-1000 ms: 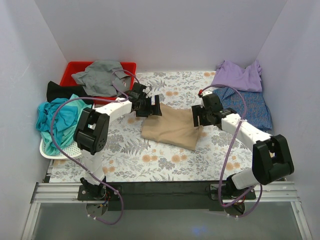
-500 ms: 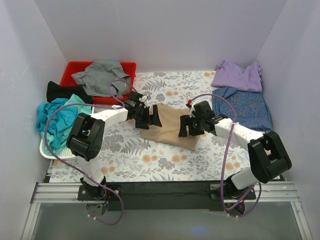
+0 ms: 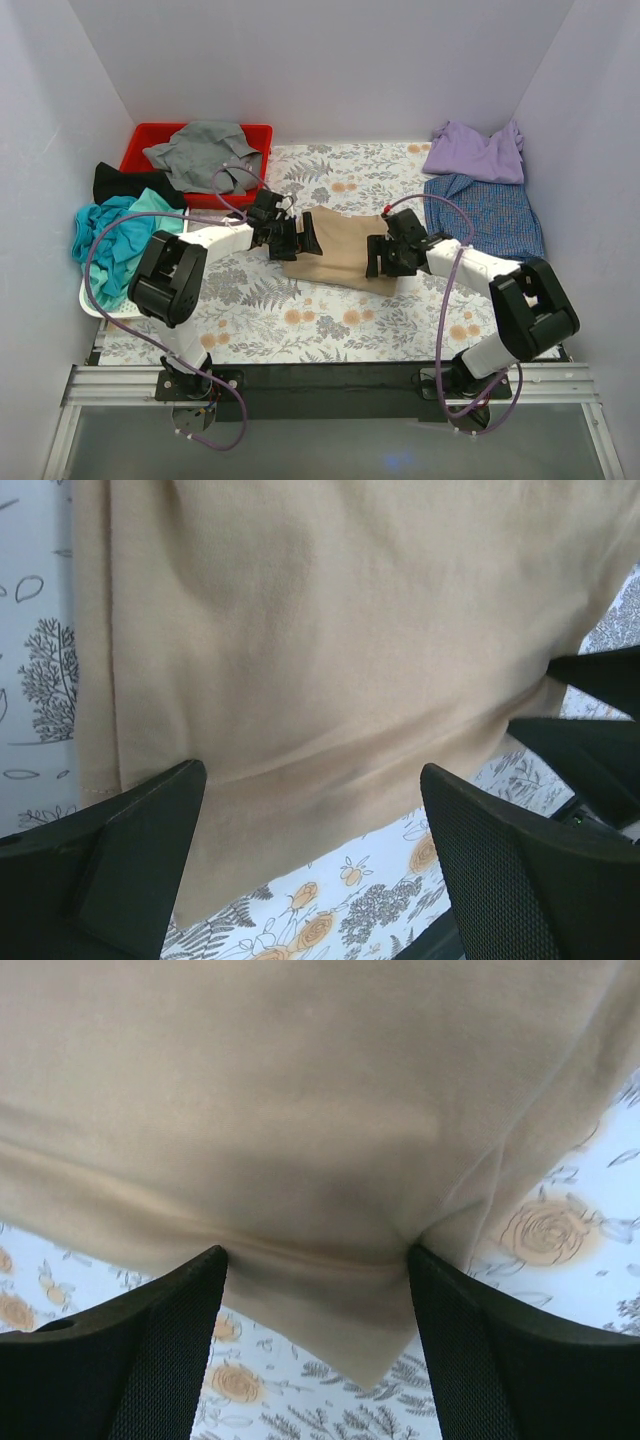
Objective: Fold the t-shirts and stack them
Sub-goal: Neatly place the folded tshirt to the corner
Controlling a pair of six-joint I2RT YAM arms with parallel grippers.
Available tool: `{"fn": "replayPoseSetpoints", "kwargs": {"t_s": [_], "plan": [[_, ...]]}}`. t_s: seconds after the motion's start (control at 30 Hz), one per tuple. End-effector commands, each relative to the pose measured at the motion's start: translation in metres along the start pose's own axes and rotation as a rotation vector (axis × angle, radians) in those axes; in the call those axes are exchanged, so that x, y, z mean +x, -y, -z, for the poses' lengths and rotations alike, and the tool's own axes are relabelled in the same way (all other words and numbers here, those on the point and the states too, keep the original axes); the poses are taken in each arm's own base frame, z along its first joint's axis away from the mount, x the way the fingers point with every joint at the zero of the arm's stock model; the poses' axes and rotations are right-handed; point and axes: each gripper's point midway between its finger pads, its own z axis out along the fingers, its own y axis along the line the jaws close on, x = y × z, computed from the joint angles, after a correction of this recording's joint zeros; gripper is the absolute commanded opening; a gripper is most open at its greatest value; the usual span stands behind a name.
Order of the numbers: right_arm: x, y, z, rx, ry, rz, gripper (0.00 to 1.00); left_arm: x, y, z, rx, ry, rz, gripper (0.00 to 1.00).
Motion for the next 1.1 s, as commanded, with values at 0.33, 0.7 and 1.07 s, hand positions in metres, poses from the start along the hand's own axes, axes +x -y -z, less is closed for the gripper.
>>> {"fn": "replayPoseSetpoints", "kwargs": {"t_s": [0.33, 0.7, 1.07], "plan": [[-0.059, 0.031, -0.033, 0.207, -0.057, 0.209, 0.79, 0.067, -0.025, 0.017, -0.074, -0.074, 0.143, 0.9], [-0.106, -0.002, 0.042, 0.076, 0.218, 0.233, 0.82, -0.061, 0.004, 0.069, -0.207, 0.256, -0.034, 0.9], [-0.108, 0.042, 0.003, -0.065, 0.177, 0.067, 0.88, -0.048, -0.039, 0.063, -0.253, 0.215, 0.075, 0.9]]}}
